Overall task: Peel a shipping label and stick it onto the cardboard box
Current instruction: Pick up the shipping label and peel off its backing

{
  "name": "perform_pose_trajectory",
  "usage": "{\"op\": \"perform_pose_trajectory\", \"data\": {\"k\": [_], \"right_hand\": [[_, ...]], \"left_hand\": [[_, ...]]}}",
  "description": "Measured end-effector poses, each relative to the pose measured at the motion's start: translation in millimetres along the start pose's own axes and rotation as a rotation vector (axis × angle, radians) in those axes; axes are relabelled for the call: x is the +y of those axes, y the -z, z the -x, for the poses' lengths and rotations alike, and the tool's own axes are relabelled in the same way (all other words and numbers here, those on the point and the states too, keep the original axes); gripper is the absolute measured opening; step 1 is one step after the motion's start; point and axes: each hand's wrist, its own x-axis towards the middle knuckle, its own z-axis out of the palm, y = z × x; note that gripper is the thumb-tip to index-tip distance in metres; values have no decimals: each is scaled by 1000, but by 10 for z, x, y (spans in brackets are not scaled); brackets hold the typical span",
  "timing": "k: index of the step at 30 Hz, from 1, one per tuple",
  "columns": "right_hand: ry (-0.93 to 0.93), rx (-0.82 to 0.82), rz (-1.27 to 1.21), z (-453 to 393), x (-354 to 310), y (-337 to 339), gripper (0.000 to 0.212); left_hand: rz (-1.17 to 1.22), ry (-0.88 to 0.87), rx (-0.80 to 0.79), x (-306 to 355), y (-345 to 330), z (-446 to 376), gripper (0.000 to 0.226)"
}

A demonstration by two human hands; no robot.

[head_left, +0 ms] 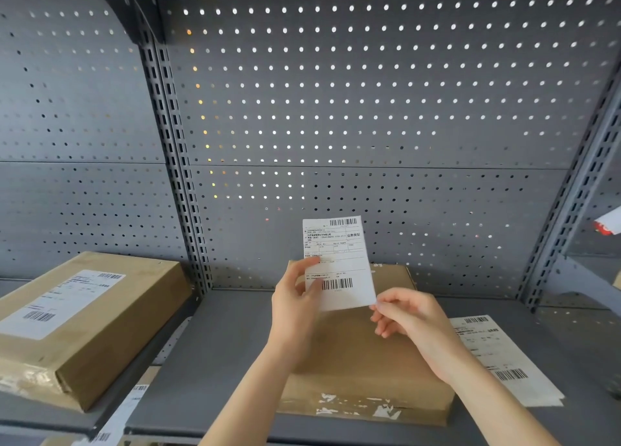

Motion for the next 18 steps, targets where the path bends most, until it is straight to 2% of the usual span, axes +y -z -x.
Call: {"op": "perform_pose_trajectory", "data": {"k": [6,18], "right_hand": [[25,1,36,-20,14,12,13],[118,83,168,-67,33,13,13]], "left_hand": [[-34,-6,-3,-38,-3,-39,33],[-524,-180,-76,-115,-83,-89,39]]}}
